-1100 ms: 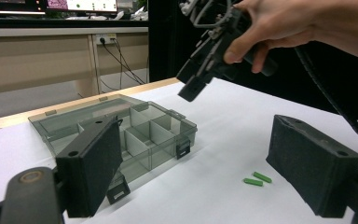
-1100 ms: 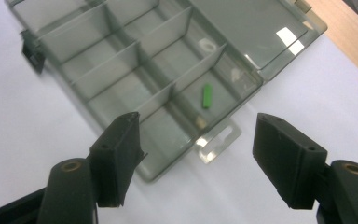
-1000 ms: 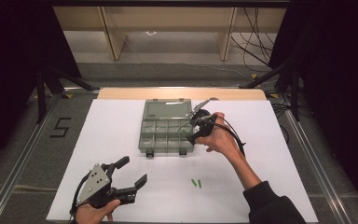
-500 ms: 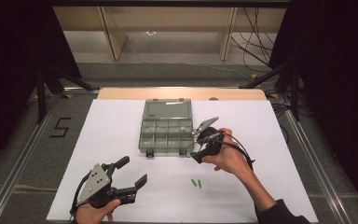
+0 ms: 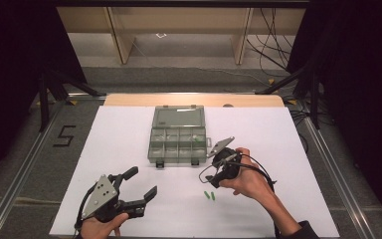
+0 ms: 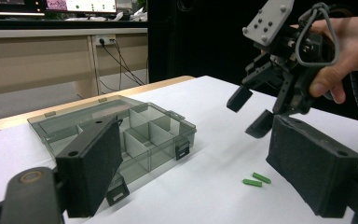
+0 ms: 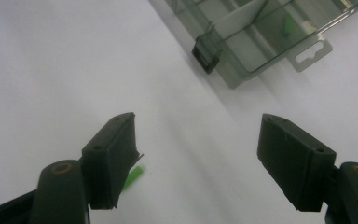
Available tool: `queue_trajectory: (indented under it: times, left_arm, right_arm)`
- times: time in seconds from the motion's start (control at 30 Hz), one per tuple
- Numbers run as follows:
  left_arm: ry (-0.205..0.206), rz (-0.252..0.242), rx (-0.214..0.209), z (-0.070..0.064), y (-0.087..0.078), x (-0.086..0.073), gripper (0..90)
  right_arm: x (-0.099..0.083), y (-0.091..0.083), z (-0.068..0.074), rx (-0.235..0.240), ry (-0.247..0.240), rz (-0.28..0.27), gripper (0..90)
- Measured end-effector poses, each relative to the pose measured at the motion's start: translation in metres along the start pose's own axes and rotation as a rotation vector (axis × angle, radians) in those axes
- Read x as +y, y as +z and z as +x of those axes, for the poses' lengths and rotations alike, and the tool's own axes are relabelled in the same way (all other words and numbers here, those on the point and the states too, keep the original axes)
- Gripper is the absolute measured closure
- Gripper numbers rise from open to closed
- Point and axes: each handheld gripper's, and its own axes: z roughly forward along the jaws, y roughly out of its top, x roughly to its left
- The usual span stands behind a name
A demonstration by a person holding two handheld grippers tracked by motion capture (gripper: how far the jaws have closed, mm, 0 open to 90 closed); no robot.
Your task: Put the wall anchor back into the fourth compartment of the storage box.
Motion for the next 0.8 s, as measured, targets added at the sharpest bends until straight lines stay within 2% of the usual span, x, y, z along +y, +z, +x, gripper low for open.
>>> queue_trajectory:
  times: [0.17,0.5,0.8]
  left_arm:
    - [-0.004,-0.003,0.000,0.000,0.000,0.000,16.9]
    - [-0.004,-0.002,0.000,0.000,0.000,0.000,16.9]
    - [-0.001,-0.001,-0.002,0.000,0.000,0.000,16.8]
  right_arm:
    - [-0.006,0.006,0.007,0.021,-0.010,0.042,30.7]
    - [-0.013,0.014,0.016,0.043,-0.020,0.074,32.7]
    - [-0.021,0.026,0.021,0.073,-0.029,0.129,36.3]
